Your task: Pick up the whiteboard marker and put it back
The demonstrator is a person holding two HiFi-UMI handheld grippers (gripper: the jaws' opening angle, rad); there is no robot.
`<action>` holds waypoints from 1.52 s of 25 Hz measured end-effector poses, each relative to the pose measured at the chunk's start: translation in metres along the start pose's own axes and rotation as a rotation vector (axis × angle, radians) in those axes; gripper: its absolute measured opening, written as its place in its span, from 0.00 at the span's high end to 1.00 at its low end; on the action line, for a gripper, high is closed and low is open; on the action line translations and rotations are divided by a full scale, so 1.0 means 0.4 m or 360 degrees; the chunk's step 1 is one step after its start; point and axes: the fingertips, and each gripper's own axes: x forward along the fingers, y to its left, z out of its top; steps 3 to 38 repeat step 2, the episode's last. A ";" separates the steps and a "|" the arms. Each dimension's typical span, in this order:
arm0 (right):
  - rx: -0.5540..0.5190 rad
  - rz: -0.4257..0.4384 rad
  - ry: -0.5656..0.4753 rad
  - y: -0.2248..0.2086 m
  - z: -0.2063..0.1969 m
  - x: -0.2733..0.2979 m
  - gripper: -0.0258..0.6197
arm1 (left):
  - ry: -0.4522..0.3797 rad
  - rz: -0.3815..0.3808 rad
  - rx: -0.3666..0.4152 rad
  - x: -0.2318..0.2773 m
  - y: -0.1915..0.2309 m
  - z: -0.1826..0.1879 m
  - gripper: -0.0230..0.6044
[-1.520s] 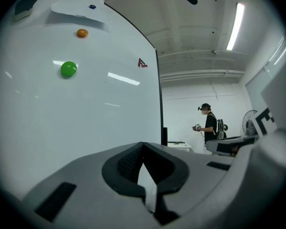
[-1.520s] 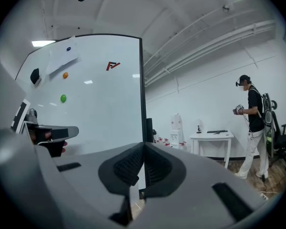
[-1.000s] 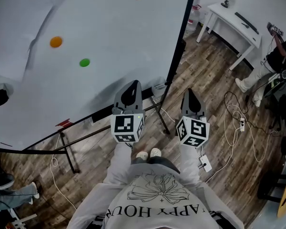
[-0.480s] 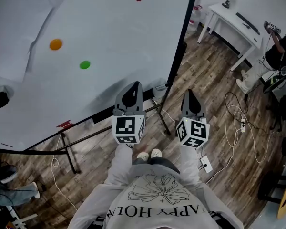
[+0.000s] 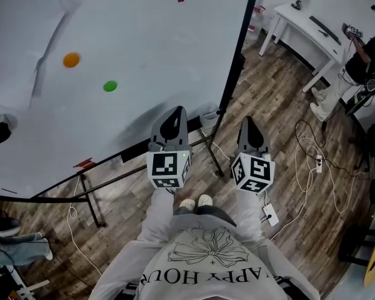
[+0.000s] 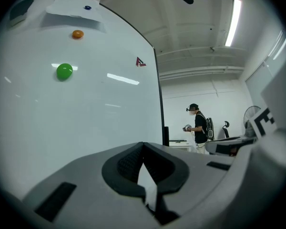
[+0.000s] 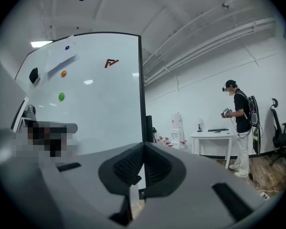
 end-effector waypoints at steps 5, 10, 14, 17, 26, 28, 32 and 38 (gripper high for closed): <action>-0.0001 0.0002 -0.0002 -0.001 0.003 0.005 0.96 | -0.0001 -0.0001 0.0001 0.005 0.000 0.002 0.96; -0.0001 0.0002 -0.0002 -0.001 0.003 0.005 0.96 | -0.0001 -0.0001 0.0001 0.005 0.000 0.002 0.96; -0.0001 0.0002 -0.0002 -0.001 0.003 0.005 0.96 | -0.0001 -0.0001 0.0001 0.005 0.000 0.002 0.96; -0.0001 0.0002 -0.0002 -0.001 0.003 0.005 0.96 | -0.0001 -0.0001 0.0001 0.005 0.000 0.002 0.96; -0.0001 0.0002 -0.0002 -0.001 0.003 0.005 0.96 | -0.0001 -0.0001 0.0001 0.005 0.000 0.002 0.96; -0.0001 0.0002 -0.0002 -0.001 0.003 0.005 0.96 | -0.0001 -0.0001 0.0001 0.005 0.000 0.002 0.96; -0.0001 0.0002 -0.0002 -0.001 0.003 0.005 0.96 | -0.0001 -0.0001 0.0001 0.005 0.000 0.002 0.96; -0.0001 0.0002 -0.0002 -0.001 0.003 0.005 0.96 | -0.0001 -0.0001 0.0001 0.005 0.000 0.002 0.96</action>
